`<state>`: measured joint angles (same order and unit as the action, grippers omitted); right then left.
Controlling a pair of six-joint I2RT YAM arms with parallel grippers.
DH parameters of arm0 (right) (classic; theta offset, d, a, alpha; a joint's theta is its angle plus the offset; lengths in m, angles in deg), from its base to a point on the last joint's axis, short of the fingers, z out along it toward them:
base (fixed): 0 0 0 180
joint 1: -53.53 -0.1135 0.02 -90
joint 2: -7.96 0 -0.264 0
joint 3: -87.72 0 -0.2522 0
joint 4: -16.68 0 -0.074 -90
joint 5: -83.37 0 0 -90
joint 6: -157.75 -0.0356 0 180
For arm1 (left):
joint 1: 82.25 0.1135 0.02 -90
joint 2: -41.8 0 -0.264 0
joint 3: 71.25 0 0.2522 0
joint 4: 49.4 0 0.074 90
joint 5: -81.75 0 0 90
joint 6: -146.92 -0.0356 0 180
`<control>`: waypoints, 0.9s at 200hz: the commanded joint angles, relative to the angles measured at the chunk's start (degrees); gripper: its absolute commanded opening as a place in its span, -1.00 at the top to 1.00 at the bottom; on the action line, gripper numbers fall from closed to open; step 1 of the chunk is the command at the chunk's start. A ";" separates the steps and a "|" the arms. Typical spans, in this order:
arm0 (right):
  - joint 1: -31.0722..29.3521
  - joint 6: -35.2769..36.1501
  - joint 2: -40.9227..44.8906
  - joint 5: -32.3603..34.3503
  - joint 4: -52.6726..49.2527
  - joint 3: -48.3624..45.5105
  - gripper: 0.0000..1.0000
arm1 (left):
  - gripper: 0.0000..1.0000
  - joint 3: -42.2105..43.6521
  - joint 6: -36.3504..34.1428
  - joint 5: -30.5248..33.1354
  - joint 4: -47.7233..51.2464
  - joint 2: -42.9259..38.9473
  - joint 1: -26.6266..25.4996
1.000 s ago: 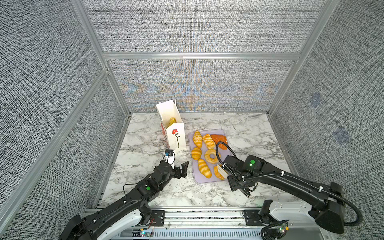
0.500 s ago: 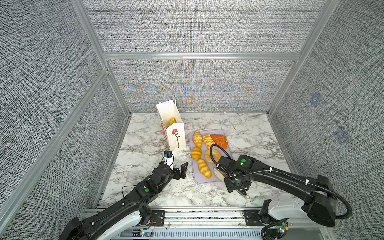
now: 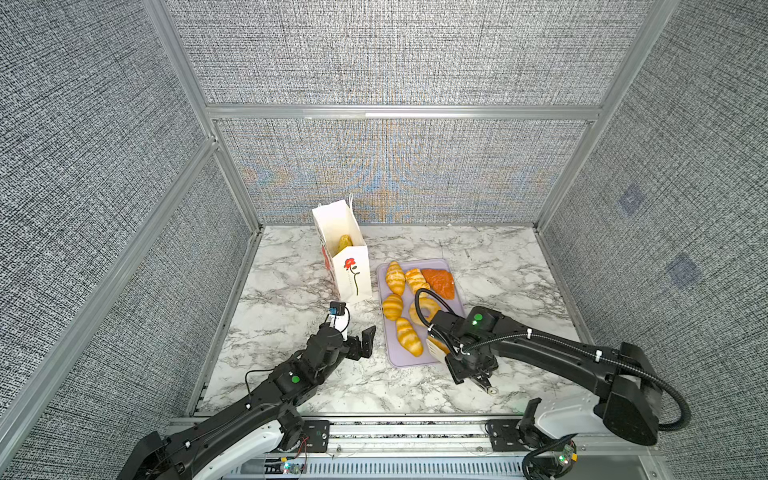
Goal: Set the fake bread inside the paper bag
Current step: 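Lower the tongs toward the twisted roll nearest the robot with the right gripper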
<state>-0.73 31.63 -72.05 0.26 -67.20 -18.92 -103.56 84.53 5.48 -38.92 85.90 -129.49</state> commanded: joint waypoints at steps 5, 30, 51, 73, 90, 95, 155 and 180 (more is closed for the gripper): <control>0.80 1.20 -0.39 -0.65 -0.21 0.12 -0.32 | -0.98 -0.52 -0.28 0.23 -0.67 0.11 -0.06; 1.36 2.92 -1.90 -1.09 0.29 0.34 -0.28 | -0.98 -0.92 -0.46 0.45 -0.28 0.27 -0.05; 1.77 3.76 -2.63 -1.51 0.34 0.39 -0.25 | -0.98 -1.05 -0.39 0.76 0.21 0.20 -0.06; 2.13 4.31 -2.68 -1.88 0.32 0.19 -0.17 | -0.98 -0.70 -0.95 -0.04 -0.69 -0.15 -0.12; 2.53 4.77 -2.25 -2.30 0.40 0.09 -0.10 | -0.98 -0.70 -1.33 -0.84 -1.21 0.26 -0.20; 2.66 4.88 -2.13 -2.32 0.35 0.07 -0.07 | -0.98 -0.78 -1.47 -1.11 -1.20 0.51 -0.13; 4.15 5.25 1.46 -2.30 1.20 -0.33 0.09 | -0.99 -0.70 -4.21 -6.55 -4.35 2.11 -0.13; 4.93 5.25 3.24 -2.41 1.27 -0.44 0.14 | -0.98 -0.79 -4.99 -8.34 -5.22 2.96 -0.14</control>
<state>3.73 36.83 -70.08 -2.38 -65.70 -19.05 -104.26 81.17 0.37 -41.35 88.28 -129.69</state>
